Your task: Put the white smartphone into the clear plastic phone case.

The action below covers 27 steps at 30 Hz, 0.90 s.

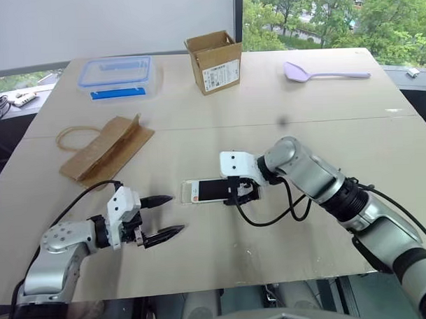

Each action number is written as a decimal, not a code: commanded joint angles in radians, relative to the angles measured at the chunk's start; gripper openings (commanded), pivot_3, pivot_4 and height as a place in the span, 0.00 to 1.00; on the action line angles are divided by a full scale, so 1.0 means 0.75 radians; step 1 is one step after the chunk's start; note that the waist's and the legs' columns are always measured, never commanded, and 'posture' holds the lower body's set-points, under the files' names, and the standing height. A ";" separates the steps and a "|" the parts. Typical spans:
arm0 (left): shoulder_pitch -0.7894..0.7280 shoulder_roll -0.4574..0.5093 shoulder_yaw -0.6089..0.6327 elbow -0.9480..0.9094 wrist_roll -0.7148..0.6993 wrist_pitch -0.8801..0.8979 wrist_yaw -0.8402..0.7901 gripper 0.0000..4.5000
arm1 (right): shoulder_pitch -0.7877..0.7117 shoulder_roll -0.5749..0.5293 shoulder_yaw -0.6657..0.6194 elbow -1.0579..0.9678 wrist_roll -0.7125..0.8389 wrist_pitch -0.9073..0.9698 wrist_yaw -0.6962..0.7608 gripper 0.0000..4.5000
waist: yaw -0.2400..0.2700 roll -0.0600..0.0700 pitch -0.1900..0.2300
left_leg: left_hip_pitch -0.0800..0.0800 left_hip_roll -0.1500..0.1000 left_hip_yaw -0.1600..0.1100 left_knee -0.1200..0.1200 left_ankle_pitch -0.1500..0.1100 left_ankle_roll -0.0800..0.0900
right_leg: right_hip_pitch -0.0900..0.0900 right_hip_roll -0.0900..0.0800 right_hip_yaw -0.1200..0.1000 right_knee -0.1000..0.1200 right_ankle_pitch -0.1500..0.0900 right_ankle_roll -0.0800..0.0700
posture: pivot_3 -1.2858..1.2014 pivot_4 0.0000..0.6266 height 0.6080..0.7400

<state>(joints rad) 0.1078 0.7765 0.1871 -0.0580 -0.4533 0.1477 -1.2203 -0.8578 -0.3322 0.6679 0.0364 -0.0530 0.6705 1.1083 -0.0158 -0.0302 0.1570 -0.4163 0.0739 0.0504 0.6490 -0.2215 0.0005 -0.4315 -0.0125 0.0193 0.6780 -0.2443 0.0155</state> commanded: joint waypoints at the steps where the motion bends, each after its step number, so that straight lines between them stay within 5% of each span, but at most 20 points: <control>1: -0.011 0.009 0.012 -0.005 0.005 -0.003 0.015 1.00 | -0.020 -0.013 -0.013 -0.041 0.001 0.010 0.017 1.00 | 0.000 0.000 0.000 | 0.000 0.000 0.000 0.000 0.000 0.000 | 0.000 0.000 0.000 0.000 0.000 0.000 | 0.52 0.24 1.00; 8: -0.092 -0.015 0.025 0.040 -0.025 0.118 0.120 1.00 | 0.014 -0.070 -0.181 -0.244 0.090 0.113 -0.020 1.00 | 0.002 0.000 0.000 | 0.000 0.000 0.000 0.000 0.000 0.000 | 0.000 -0.001 0.000 0.000 0.001 0.002 | 0.52 0.24 1.00; 15: -0.180 0.028 0.029 0.183 0.039 0.053 0.090 1.00 | 0.193 -0.284 -0.266 -0.513 0.135 0.203 -0.054 1.00 | 0.005 0.000 0.000 | -0.001 -0.001 -0.001 -0.001 0.000 0.000 | 0.000 -0.002 -0.002 -0.001 0.000 0.001 | 0.52 0.24 1.00; 27: -0.342 -0.010 -0.095 0.376 0.280 -0.093 0.233 1.00 | 0.307 -0.255 -0.221 -0.319 0.005 0.058 -0.278 1.00 | 0.003 0.000 0.000 | -0.001 -0.001 0.000 -0.001 0.000 0.000 | 0.000 0.000 0.000 -0.001 0.001 0.002 | 0.52 0.24 1.00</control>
<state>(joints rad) -0.1494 0.7778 0.1453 0.2154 -0.2745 0.0901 -1.0643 -0.6245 -0.5414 0.5044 -0.1913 -0.0499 0.7359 0.9193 -0.0136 -0.0302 0.1571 -0.4166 0.0733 0.0503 0.6483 -0.2215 0.0005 -0.4315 -0.0127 0.0192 0.6776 -0.2436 0.0172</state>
